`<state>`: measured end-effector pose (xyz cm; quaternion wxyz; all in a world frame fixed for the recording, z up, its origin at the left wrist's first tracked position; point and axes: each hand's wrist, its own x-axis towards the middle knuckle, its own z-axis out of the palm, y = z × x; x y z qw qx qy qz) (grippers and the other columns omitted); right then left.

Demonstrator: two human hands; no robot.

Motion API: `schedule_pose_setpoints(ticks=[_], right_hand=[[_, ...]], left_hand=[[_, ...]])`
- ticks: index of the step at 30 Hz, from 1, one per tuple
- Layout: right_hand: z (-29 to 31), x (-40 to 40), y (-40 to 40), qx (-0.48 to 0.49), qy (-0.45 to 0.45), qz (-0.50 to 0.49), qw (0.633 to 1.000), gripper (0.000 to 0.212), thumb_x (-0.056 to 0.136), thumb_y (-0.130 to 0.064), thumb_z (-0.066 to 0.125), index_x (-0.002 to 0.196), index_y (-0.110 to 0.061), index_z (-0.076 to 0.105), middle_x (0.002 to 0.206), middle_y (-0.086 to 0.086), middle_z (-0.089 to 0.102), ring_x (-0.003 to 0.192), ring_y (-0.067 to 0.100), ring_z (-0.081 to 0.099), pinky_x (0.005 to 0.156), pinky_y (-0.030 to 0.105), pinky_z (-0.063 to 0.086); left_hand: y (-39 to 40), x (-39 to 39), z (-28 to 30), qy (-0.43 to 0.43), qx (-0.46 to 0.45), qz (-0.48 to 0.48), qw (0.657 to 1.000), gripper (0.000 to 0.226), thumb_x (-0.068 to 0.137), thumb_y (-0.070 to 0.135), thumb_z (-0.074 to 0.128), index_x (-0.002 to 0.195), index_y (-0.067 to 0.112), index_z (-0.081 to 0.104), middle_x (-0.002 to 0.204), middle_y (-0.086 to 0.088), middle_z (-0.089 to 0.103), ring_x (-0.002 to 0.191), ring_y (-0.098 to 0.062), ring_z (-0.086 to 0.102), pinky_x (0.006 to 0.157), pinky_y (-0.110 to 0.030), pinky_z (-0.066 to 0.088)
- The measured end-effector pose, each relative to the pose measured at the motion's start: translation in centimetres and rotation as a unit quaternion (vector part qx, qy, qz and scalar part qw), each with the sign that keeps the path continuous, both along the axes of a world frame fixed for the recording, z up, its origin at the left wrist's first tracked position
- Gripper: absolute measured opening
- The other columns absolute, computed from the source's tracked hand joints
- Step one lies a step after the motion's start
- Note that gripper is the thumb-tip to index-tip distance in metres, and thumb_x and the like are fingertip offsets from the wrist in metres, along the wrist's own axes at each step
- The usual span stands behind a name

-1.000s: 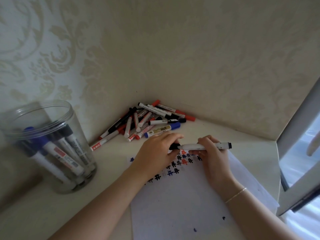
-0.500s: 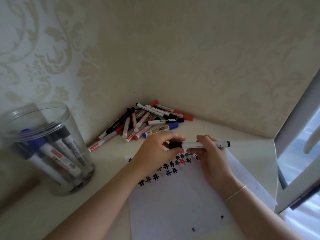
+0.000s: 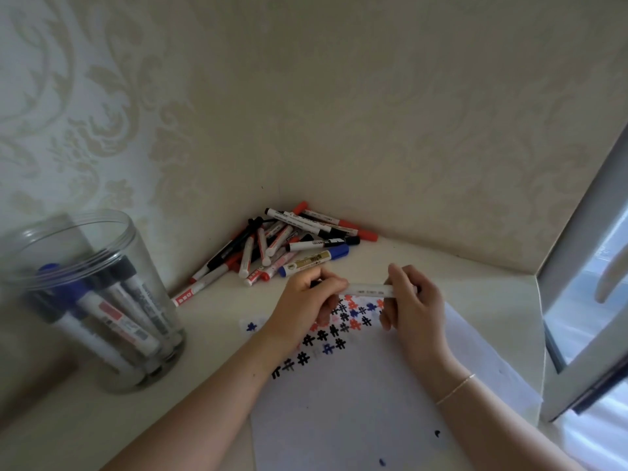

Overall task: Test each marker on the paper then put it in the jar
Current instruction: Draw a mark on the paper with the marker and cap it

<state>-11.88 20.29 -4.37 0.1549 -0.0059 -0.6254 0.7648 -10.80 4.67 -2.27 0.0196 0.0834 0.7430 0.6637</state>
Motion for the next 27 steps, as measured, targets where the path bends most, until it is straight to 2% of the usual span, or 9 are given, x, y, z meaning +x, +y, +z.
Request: schedule_pose_setpoints(ticks=[4, 8, 14, 17, 20, 23, 25, 27], right_hand=[[0.0, 0.5, -0.3, 0.050, 0.018, -0.012, 0.999, 0.037, 0.097, -0.013, 0.048, 0.069, 0.007, 0.038, 0.050, 0.011, 0.027, 0.046, 0.021, 0.022, 0.042, 0.029, 0.020], [0.3, 0.7, -0.3, 0.034, 0.028, -0.013, 0.999, 0.037, 0.097, -0.009, 0.047, 0.067, 0.008, 0.035, 0.050, 0.016, 0.023, 0.047, 0.026, 0.018, 0.042, 0.029, 0.019], [1.8, 1.5, -0.8, 0.004, 0.024, 0.012, 1.000, 0.037, 0.097, -0.011, 0.047, 0.066, 0.006, 0.039, 0.048, 0.009, 0.026, 0.036, 0.018, 0.027, 0.039, 0.028, 0.031], [4.1, 1.6, -0.7, -0.048, 0.016, 0.103, 0.993, 0.036, 0.096, -0.014, 0.049, 0.063, -0.002, 0.052, 0.043, 0.009, 0.029, 0.034, 0.017, 0.026, 0.038, 0.027, 0.036], [7.2, 1.1, -0.8, -0.089, -0.018, 0.232, 0.969, 0.029, 0.091, -0.019, 0.053, 0.072, -0.002, 0.068, 0.046, 0.009, 0.046, 0.035, 0.020, 0.043, 0.045, 0.029, 0.049], [9.0, 0.8, -1.2, 0.005, -0.022, 0.294, 0.955, 0.028, 0.082, -0.021, 0.059, 0.089, 0.004, 0.070, 0.061, 0.019, 0.059, 0.048, 0.026, 0.057, 0.055, 0.034, 0.057], [9.4, 1.0, -2.0, 0.087, 0.002, 0.272, 0.958, 0.021, 0.085, -0.018, 0.062, 0.085, 0.001, 0.072, 0.060, 0.017, 0.058, 0.046, 0.022, 0.052, 0.048, 0.029, 0.053], [9.4, 1.0, -2.9, 0.166, 0.049, 0.195, 0.965, 0.025, 0.088, -0.020, 0.063, 0.070, -0.005, 0.071, 0.048, 0.011, 0.054, 0.037, 0.017, 0.043, 0.041, 0.022, 0.040]], left_hand=[[0.4, 0.4, 0.1, -0.007, 0.016, 0.019, 1.000, 0.015, 0.091, 0.014, 0.058, 0.079, 0.004, 0.055, 0.055, 0.002, 0.045, 0.043, -0.008, 0.035, 0.043, -0.018, 0.032], [0.9, 0.7, 0.3, -0.004, 0.014, 0.036, 0.999, 0.017, 0.090, 0.013, 0.059, 0.076, 0.005, 0.053, 0.054, 0.001, 0.044, 0.042, -0.006, 0.035, 0.043, -0.017, 0.033], [0.6, 1.4, 2.0, 0.039, -0.036, 0.065, 0.997, 0.014, 0.087, 0.013, 0.060, 0.074, 0.011, 0.053, 0.054, 0.005, 0.045, 0.046, -0.005, 0.038, 0.045, -0.016, 0.035], [-1.1, 1.9, 5.0, 0.066, -0.045, 0.016, 0.997, 0.013, 0.089, 0.017, 0.062, 0.081, 0.008, 0.058, 0.060, 0.001, 0.053, 0.048, -0.008, 0.043, 0.047, -0.018, 0.038], [-2.8, 2.3, 8.4, 0.059, -0.003, -0.024, 0.998, 0.014, 0.091, 0.015, 0.060, 0.083, 0.004, 0.060, 0.064, -0.006, 0.062, 0.049, -0.014, 0.053, 0.047, -0.020, 0.043], [-3.9, 2.2, 10.2, -0.029, 0.030, 0.002, 0.999, 0.023, 0.095, 0.021, 0.054, 0.077, 0.009, 0.063, 0.068, -0.010, 0.068, 0.050, -0.017, 0.062, 0.045, -0.021, 0.046], [-4.1, 2.1, 10.2, -0.080, 0.013, 0.023, 0.996, 0.037, 0.096, 0.037, 0.050, 0.078, 0.008, 0.067, 0.068, -0.013, 0.070, 0.046, -0.016, 0.059, 0.045, -0.021, 0.046], [-3.9, 2.2, 9.6, -0.100, 0.026, 0.033, 0.994, 0.044, 0.095, 0.043, 0.050, 0.080, 0.005, 0.068, 0.063, -0.016, 0.067, 0.040, -0.017, 0.054, 0.042, -0.020, 0.043]])
